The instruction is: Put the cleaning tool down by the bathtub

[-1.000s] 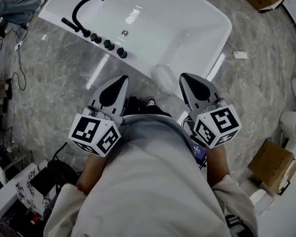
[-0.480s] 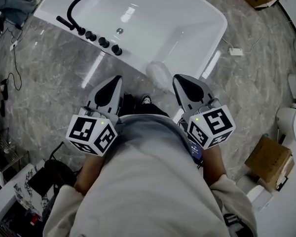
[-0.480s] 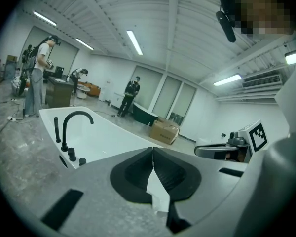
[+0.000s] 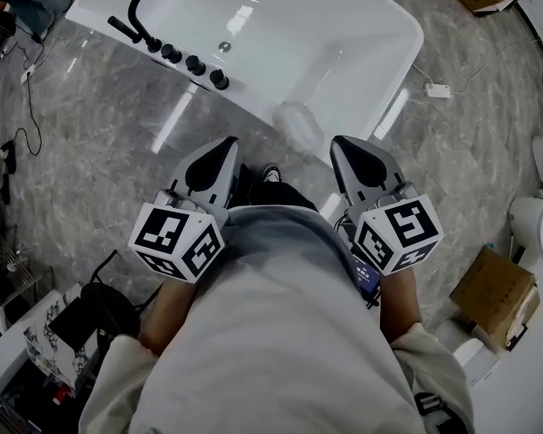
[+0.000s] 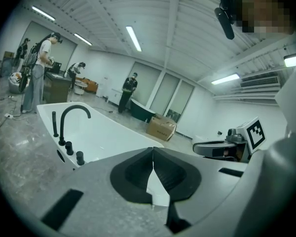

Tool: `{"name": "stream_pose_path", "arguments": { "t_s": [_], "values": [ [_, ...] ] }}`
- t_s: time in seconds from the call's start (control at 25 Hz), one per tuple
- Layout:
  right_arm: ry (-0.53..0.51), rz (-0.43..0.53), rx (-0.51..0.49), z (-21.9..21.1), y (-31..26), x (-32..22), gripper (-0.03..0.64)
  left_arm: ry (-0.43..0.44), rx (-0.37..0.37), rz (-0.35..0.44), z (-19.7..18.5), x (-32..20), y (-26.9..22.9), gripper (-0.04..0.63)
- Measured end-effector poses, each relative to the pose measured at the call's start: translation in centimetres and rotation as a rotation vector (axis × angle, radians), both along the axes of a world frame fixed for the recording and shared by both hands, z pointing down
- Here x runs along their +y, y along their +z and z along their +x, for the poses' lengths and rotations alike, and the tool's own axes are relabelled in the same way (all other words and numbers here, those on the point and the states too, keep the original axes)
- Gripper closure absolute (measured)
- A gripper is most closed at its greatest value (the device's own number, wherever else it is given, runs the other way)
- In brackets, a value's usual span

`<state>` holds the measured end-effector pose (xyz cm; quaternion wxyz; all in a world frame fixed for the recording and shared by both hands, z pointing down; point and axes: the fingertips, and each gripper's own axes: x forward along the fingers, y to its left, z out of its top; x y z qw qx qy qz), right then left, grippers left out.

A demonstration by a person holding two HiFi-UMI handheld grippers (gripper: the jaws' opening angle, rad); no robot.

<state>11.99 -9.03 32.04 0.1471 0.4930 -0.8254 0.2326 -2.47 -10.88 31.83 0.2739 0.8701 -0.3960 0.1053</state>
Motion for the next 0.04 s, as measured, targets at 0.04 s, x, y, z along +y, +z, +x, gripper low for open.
{"name": "stream_pose_path", "arguments": {
  "t_s": [0.04],
  "values": [
    [-0.001, -0.001, 0.002, -0.06, 0.02, 0.11, 0.606, 0.003, 0.002, -0.002, 0.07, 0.11, 0.06, 0.586]
  ]
}}
